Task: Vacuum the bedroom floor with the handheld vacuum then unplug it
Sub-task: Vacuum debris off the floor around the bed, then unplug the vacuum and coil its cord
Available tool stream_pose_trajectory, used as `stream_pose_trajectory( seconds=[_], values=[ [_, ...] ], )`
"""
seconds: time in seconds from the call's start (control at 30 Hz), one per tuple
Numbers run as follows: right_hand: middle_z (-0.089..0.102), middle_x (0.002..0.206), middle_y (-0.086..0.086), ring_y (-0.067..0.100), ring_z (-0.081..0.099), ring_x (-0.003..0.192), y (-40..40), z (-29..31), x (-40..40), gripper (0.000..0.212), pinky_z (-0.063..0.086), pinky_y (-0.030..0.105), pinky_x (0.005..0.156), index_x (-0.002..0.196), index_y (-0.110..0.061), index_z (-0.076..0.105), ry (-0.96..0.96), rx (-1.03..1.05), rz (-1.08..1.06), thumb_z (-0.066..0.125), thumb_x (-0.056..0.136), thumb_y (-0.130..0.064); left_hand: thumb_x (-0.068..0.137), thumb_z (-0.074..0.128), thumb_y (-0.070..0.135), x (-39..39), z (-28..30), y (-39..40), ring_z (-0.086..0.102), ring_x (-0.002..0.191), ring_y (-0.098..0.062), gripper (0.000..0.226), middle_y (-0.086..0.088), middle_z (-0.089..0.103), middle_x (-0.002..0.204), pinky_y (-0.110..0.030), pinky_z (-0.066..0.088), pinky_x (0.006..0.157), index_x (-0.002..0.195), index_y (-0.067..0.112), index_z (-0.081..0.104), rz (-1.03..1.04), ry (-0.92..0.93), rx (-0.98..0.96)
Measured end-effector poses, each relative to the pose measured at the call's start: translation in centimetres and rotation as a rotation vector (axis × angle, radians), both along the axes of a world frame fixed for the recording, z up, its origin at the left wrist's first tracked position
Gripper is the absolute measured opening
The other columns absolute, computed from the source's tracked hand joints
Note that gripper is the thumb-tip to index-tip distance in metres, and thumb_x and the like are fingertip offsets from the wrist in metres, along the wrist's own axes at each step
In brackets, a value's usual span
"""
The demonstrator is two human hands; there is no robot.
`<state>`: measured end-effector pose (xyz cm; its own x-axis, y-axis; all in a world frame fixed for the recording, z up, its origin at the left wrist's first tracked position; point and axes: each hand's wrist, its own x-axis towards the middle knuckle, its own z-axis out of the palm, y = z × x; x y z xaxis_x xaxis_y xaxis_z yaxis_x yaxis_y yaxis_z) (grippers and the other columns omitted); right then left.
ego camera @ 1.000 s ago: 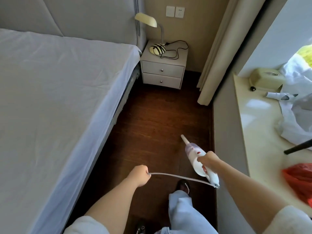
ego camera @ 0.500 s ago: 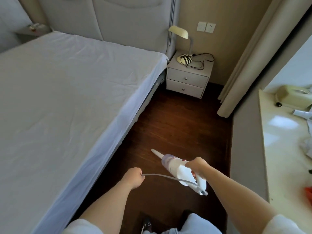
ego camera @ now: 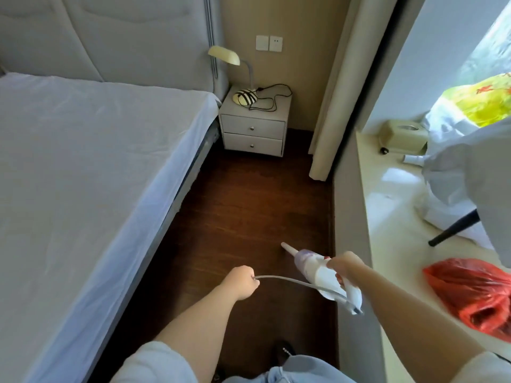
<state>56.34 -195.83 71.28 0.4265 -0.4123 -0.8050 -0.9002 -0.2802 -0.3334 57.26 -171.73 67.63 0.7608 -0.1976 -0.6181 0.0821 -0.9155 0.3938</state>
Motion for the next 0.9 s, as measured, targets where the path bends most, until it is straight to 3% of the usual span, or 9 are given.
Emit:
stream_pose_trajectory(
  seconds=[0.1, 0.23, 0.3, 0.37, 0.47, 0.57, 0.73, 0.8, 0.9],
  values=[
    [0.065, 0.101, 0.013, 0.022, 0.060, 0.075, -3.3, 0.0, -0.3, 0.034, 0.051, 0.030, 0.082, 0.124, 0.004, 0.055, 0.025, 0.020, -0.047, 0.048, 0.099, -0.017, 0.096, 0.050, 0.028, 0.2, -0.1, -2.1, 0.062, 0.096, -0.019, 0.024, -0.005, 0.065, 0.106, -0.025, 0.047, 0.079, 0.108, 0.011, 0.062, -0.011, 0.003, 0.021],
    [0.050, 0.061, 0.010, 0.020, 0.046, 0.047, -6.1, 0.1, 0.6, 0.029, 0.043, 0.026, 0.042, 0.115, 0.008, 0.059, -0.074, 0.007, 0.076, 0.055, 0.091, -0.005, 0.095, 0.051, 0.029, -0.1, -0.4, -3.1, 0.061, 0.095, -0.019, 0.024, -0.006, 0.065, 0.107, -0.023, 0.045, 0.075, 0.107, 0.012, 0.063, 0.006, 0.003, 0.045],
    [0.048, 0.060, 0.010, 0.020, 0.046, 0.048, -6.0, 0.8, 1.4, 0.007, 0.040, 0.025, 0.041, 0.093, -0.001, 0.060, -0.075, 0.040, 0.078, 0.055, 0.090, -0.004, 0.094, 0.052, 0.028, -0.6, -0.5, -3.6, 0.062, 0.096, -0.018, 0.021, -0.006, 0.065, 0.107, -0.024, 0.047, 0.078, 0.104, 0.013, 0.062, 0.020, 0.021, 0.047],
    [0.048, 0.062, 0.010, 0.019, 0.046, 0.050, -5.2, 1.0, 2.3, 0.015, 0.041, 0.025, 0.045, 0.076, -0.004, 0.050, -0.043, 0.100, 0.075, 0.054, 0.091, -0.005, 0.089, 0.060, 0.031, -1.2, -0.2, -4.0, 0.060, 0.093, -0.016, 0.013, -0.002, 0.063, 0.101, -0.024, 0.045, 0.075, 0.092, 0.019, 0.059, 0.021, 0.068, 0.004],
    [0.051, 0.061, 0.010, 0.019, 0.048, 0.053, -3.0, 0.9, 3.9, 0.016, 0.043, 0.029, 0.057, 0.081, -0.002, 0.056, 0.003, 0.228, 0.040, 0.054, 0.093, -0.012, 0.077, 0.072, 0.042, -2.2, 1.0, -4.9, 0.057, 0.083, -0.010, 0.029, 0.006, 0.058, 0.097, -0.023, 0.045, 0.067, 0.097, 0.029, 0.055, -0.015, 0.254, -0.120],
    [0.055, 0.067, 0.013, 0.019, 0.052, 0.055, 1.1, 1.3, 5.1, 0.012, 0.048, 0.029, 0.053, 0.089, -0.002, 0.056, -0.021, 0.309, -0.016, 0.056, 0.094, -0.013, 0.072, 0.072, 0.053, -3.7, 2.3, -5.3, 0.055, 0.085, -0.009, 0.054, 0.006, 0.054, 0.100, -0.024, 0.047, 0.069, 0.115, 0.031, 0.049, 0.073, 0.371, -0.285],
    [0.057, 0.078, 0.012, 0.020, 0.056, 0.065, 8.1, 2.3, 4.4, 0.016, 0.045, 0.031, 0.049, 0.087, -0.005, 0.054, 0.044, 0.448, -0.145, 0.056, 0.095, -0.019, 0.076, 0.068, 0.048, -5.9, 3.4, -4.1, 0.055, 0.097, -0.006, 0.041, 0.010, 0.057, 0.109, -0.024, 0.046, 0.080, 0.109, 0.030, 0.051, 0.353, 0.038, -0.407],
    [0.056, 0.080, 0.012, 0.023, 0.054, 0.067, 10.7, 2.7, 3.6, 0.017, 0.045, 0.033, 0.056, 0.090, -0.005, 0.053, 0.073, 0.465, -0.095, 0.055, 0.095, -0.021, 0.079, 0.068, 0.045, -7.0, 3.8, -2.9, 0.057, 0.107, -0.011, 0.049, 0.007, 0.057, 0.119, -0.027, 0.047, 0.088, 0.121, 0.027, 0.052, 0.395, -0.083, -0.317],
    [0.058, 0.090, 0.013, 0.026, 0.054, 0.075, 14.5, 2.9, 2.2, 0.019, 0.047, 0.036, 0.070, 0.100, -0.004, 0.055, 0.105, 0.506, -0.003, 0.057, 0.094, -0.022, 0.083, 0.063, 0.044, -8.6, 4.3, -1.1, 0.061, 0.104, -0.013, 0.044, 0.005, 0.061, 0.116, -0.023, 0.047, 0.080, 0.121, 0.023, 0.054, 0.454, -0.233, -0.172]
  ],
)
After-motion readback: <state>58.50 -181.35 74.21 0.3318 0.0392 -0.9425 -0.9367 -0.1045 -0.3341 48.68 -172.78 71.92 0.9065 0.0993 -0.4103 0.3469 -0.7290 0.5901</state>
